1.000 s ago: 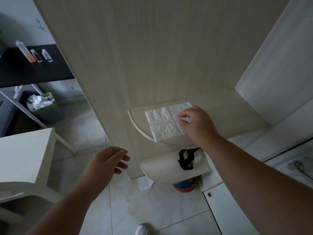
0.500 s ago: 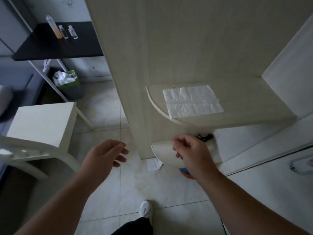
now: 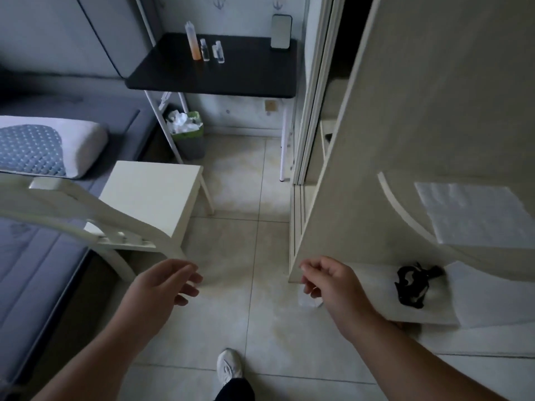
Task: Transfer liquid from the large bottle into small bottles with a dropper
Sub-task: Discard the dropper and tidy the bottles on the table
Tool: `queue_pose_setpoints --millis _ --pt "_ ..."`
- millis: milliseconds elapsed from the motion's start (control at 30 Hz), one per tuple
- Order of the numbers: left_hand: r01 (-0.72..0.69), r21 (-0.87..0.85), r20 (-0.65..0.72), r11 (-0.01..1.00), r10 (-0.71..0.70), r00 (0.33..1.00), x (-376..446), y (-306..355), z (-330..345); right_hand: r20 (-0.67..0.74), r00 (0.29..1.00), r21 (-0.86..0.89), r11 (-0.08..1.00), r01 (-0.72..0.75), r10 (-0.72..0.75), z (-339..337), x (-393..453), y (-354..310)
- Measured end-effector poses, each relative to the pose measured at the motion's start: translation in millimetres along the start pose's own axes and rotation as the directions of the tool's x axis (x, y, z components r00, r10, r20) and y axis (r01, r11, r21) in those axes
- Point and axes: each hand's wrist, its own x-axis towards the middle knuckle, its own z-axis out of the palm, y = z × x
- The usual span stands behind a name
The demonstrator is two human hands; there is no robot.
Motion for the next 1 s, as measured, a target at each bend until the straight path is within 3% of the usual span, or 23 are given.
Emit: queue_pose_setpoints --millis 333,1000 --pt "-0.001 -0.021 -0.064 1.000 0.000 0.998 92.2 -9.4 -101.0 -0.022 0.999 0.018 0.999 -0.035 0.035 118.4 82.3 -39.5" --pt "0.075 -0.152 -0.141 0.986 -0.097 0.985 320.0 69.3 -109.0 0.023 0.999 0.087 0.996 -0.026 0.024 188.7 323.0 -132.1"
